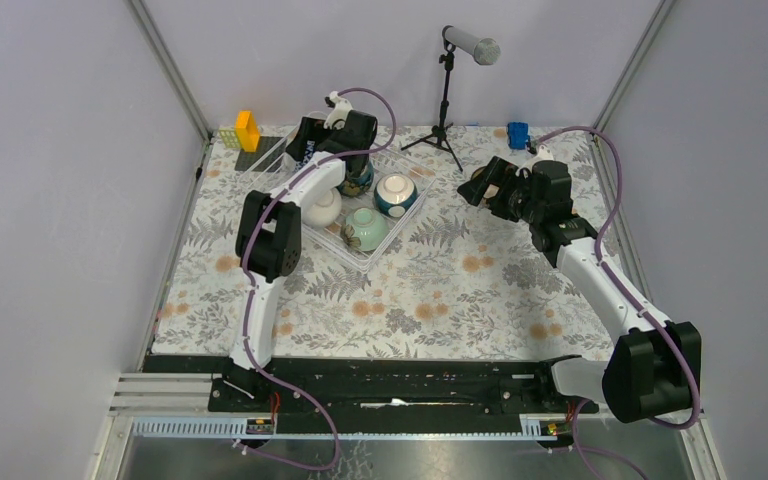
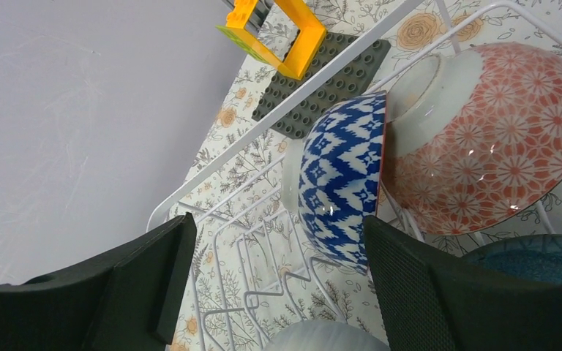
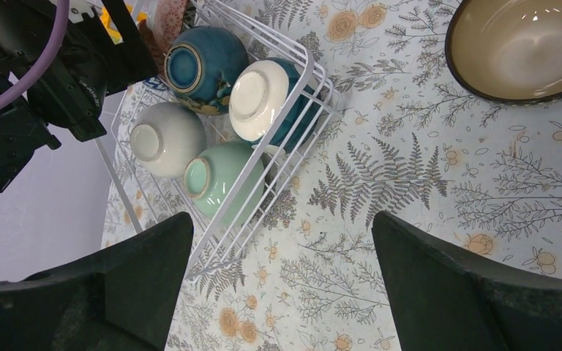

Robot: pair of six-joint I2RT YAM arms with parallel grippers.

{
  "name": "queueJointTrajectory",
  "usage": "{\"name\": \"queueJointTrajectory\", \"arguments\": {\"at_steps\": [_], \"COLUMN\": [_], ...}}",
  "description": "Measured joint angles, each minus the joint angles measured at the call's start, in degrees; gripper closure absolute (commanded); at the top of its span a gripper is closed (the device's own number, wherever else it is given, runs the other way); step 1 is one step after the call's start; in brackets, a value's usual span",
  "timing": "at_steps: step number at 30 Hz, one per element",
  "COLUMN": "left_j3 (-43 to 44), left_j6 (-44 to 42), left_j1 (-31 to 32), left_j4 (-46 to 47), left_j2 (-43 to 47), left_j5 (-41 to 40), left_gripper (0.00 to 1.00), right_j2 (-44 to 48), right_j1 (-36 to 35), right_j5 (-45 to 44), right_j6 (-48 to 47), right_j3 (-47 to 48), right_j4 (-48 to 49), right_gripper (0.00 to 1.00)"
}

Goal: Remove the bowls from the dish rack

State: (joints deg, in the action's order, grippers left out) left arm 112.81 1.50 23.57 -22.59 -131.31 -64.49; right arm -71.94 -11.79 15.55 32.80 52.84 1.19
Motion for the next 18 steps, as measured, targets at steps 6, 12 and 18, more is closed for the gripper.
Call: {"name": "queueJointTrajectory", "arguments": {"at_steps": [6, 12, 18], "left_j3": [0.1, 0.1, 0.1], "left_j6": [0.2, 0.2, -0.2], "left_j1": [0.0, -1.0, -1.4], "left_j4": [0.5, 0.4, 0.5], "left_j2": [0.0, -0.4, -0.8], "left_j5": [2.4, 4.4, 4.1], "left_gripper": [0.01, 0.01, 0.13], "right_j2": [0.0, 0.0, 0.0], "right_j1": [0.0, 0.0, 0.0], "right_j5": [0.0, 0.0, 0.0], "right_j6": [-0.1, -0.2, -0.4], "right_j3": [-0.2, -0.2, -0.2], "right_j4": [0.0, 0.0, 0.0], "right_gripper": [0.0, 0.0, 0.0]}}
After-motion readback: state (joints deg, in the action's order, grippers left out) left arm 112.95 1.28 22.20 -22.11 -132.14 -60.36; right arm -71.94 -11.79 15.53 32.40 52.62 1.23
